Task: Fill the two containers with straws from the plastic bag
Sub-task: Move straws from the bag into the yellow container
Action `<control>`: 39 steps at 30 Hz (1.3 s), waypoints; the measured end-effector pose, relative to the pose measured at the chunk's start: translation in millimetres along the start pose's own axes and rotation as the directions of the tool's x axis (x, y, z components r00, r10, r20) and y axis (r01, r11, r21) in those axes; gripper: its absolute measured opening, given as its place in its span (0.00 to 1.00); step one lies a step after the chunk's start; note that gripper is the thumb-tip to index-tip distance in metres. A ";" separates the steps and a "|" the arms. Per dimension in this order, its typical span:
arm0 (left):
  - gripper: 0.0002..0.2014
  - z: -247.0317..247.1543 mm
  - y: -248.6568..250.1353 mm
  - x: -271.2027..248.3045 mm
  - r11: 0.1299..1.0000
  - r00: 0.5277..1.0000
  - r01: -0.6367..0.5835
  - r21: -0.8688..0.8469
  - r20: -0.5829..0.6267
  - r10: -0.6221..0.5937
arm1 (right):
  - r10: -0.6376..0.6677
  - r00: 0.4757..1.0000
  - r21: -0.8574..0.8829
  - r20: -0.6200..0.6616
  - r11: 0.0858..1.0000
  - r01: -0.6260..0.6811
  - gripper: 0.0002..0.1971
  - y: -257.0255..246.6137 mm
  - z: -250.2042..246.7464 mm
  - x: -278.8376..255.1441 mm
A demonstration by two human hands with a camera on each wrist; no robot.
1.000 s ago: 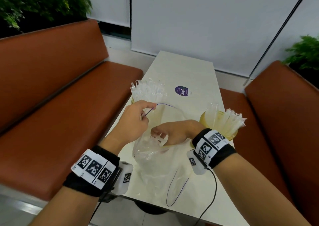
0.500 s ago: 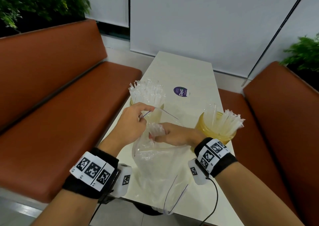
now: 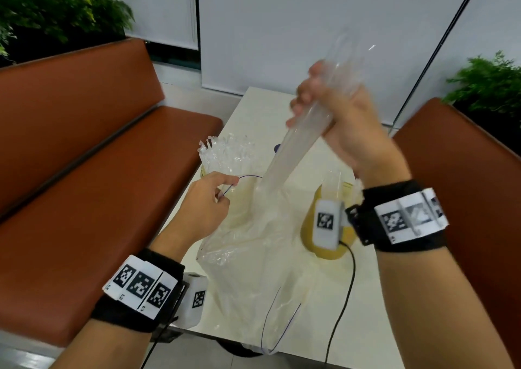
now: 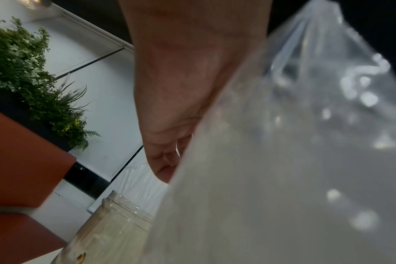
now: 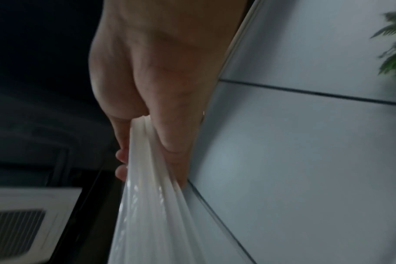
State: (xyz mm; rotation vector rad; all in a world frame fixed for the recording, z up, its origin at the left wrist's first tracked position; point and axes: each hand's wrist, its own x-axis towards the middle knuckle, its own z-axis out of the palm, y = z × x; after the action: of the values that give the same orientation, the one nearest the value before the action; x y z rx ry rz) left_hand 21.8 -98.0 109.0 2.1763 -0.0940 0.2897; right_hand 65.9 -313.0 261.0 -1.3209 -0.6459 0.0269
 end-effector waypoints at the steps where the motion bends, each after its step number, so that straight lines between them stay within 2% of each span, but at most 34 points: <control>1: 0.23 0.2 0.0 0.3 1.000 1.000 0.006 -0.004 0.004 -0.006 | -0.050 0.998 -0.007 -0.041 0.999 0.050 0.06 -15.9 -7.7 2.1; 5: 0.23 0.7 -0.1 3.0 1.000 1.000 0.011 0.017 0.019 -0.011 | -0.202 0.958 -0.201 -0.202 0.966 0.161 0.08 -45.5 -46.9 1.4; 9: 0.23 2.6 3.5 3.1 1.000 1.000 -0.013 0.021 0.028 0.012 | -0.261 0.893 -0.468 -0.368 0.882 0.065 0.08 -20.7 -86.7 -4.3; 13: 0.23 3.4 5.6 2.3 1.000 0.999 -0.027 0.016 0.034 0.027 | -0.185 0.861 -0.557 -0.475 0.820 -0.131 0.09 28.5 -115.3 -14.9; 18: 0.22 3.8 6.1 1.7 1.000 0.999 -0.024 0.014 0.029 0.024 | -0.057 0.826 -0.537 -0.561 0.785 -0.310 0.06 95.3 -129.1 -33.5; 20: 0.22 3.7 7.2 1.0 1.000 0.999 -0.023 0.012 0.027 0.022 | 0.005 0.791 -0.503 -0.612 0.770 -0.394 0.06 115.9 -133.2 -43.0; 22: 0.22 3.8 7.9 1.0 1.000 0.999 -0.021 0.017 0.029 0.020 | 0.053 0.753 -0.472 -0.656 0.749 -0.464 0.10 127.7 -135.4 -50.6; 24: 0.22 4.4 7.4 1.7 0.999 0.999 -0.020 0.027 0.034 0.019 | -0.008 0.755 -0.506 -0.655 0.747 -0.431 0.18 128.8 -134.6 -53.7; 27: 0.22 5.3 7.9 2.8 0.999 0.999 -0.017 0.033 0.043 0.016 | -0.208 0.774 -0.546 -0.598 0.813 -0.204 0.32 114.3 -132.8 -48.6; 29: 0.22 5.6 9.2 3.2 0.999 0.999 -0.019 0.038 0.044 0.017 | -0.300 0.780 -0.586 -0.549 0.804 -0.104 0.32 101.3 -134.5 -41.5; 30: 0.22 5.8 10.1 3.0 0.999 0.999 -0.018 0.039 0.043 0.016 | -0.346 0.793 -0.663 -0.502 0.743 -0.096 0.26 96.5 -136.0 -38.1; 31: 0.22 5.9 11.3 3.0 0.999 0.999 -0.017 0.039 0.042 0.016 | -0.375 0.818 -0.759 -0.436 0.642 -0.110 0.19 92.4 -136.4 -35.5; 33: 0.22 6.7 12.2 3.0 0.999 0.999 -0.025 0.035 0.038 0.024 | -0.318 0.885 -0.879 -0.342 0.442 -0.181 0.10 92.9 -135.5 -36.0; 34: 0.22 7.1 12.1 2.8 0.999 0.999 -0.031 0.032 0.038 0.030 | -0.245 0.908 -0.901 -0.339 0.361 -0.239 0.10 99.3 -135.7 -39.1; 36: 0.23 7.3 11.7 2.1 0.999 0.998 -0.036 0.028 0.042 0.035 | -0.097 0.922 -0.910 -0.376 0.225 -0.347 0.12 117.7 -136.4 -50.8; 39: 0.23 7.7 10.3 1.5 0.999 0.998 -0.041 0.027 0.046 0.040 | -0.006 0.924 -0.919 -0.382 0.105 -0.380 0.14 133.3 -131.4 -63.8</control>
State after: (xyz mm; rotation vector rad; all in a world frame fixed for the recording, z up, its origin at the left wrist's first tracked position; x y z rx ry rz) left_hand 22.8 -110.2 113.3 2.2117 -0.1610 0.2655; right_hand 117.5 -416.8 100.9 -2.7188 -0.1028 -0.5009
